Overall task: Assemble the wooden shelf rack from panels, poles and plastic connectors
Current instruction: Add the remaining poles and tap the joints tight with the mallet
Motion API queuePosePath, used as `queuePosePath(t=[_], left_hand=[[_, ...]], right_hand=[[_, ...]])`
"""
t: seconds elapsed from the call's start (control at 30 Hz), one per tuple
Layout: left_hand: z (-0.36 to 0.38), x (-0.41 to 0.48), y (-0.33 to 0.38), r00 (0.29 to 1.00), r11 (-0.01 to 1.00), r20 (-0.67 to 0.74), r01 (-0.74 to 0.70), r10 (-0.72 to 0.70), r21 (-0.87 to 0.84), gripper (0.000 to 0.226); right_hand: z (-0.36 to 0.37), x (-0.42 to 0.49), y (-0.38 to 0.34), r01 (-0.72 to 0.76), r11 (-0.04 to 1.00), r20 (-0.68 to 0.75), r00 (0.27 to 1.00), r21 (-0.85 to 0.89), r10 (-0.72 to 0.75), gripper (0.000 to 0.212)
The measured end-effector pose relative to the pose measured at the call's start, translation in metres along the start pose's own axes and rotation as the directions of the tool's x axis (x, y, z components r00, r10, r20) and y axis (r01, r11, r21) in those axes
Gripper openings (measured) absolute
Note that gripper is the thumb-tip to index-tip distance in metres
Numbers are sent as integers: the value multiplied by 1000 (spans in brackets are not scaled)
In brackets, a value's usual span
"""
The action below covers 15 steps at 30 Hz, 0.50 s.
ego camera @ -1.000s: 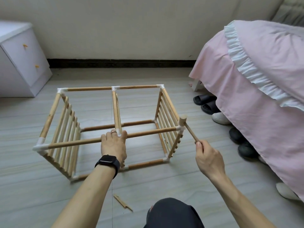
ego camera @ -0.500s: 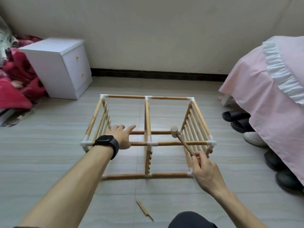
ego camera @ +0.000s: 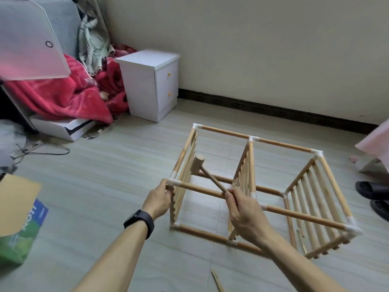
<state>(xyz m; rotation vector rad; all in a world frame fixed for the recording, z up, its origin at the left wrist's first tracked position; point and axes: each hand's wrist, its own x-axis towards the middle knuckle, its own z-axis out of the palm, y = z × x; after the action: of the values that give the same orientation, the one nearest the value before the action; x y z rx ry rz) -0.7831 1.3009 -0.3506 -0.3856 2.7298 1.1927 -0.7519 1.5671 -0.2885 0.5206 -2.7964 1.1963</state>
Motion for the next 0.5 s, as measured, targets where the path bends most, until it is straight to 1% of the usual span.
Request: queuePosePath(t=[0.07, 0.1, 0.13, 0.17, 0.23, 0.27, 0.3, 0.37, 0.4, 0.43, 0.5], left_hand=[[10, 1, -4, 999, 999, -45, -29, 31, 32, 7], [13, 1, -6, 997, 998, -65, -43, 45, 39, 6], [15, 1, -8, 995, 998, -81, -55, 58, 39, 7], [17, 1, -9, 994, 997, -92, -64, 67, 37, 8], [18, 2, -13, 994, 997, -93, -58, 63, 47, 11], [18, 2, -15, 994, 997, -92, -53, 59, 58, 12], [18, 3, -17, 994, 996, -92, -59, 65, 69, 13], [19, 3, -20, 991, 993, -100, -83, 91, 81, 14], [20, 3, -20, 990, 992, -106, -89, 98, 85, 15], [21, 3, -20, 989, 992, -112, -91, 100, 88, 15], [23, 3, -21, 988, 992, -130, -76, 88, 98, 15]], right_hand=[[11, 9, -9, 79, 995, -123, 990, 55, -71, 24], [16, 11, -12, 114, 993, -155, 982, 39, -106, 27], [22, 13, -14, 136, 991, -147, 980, -2, -135, 29], [28, 16, -15, 138, 987, -89, 986, -77, -144, 28], [37, 19, -12, 123, 945, 118, 989, -303, -91, 23], [40, 22, -12, 121, 929, 148, 986, -350, -72, 23], [43, 25, -12, 124, 934, 110, 990, -335, -92, 24], [45, 28, -16, 177, 967, -42, 981, -184, -188, 29], [46, 30, -17, 194, 968, -61, 977, -156, -206, 31], [46, 32, -17, 198, 961, -29, 978, -193, -207, 30], [45, 33, -17, 179, 911, 130, 982, -371, -141, 27]])
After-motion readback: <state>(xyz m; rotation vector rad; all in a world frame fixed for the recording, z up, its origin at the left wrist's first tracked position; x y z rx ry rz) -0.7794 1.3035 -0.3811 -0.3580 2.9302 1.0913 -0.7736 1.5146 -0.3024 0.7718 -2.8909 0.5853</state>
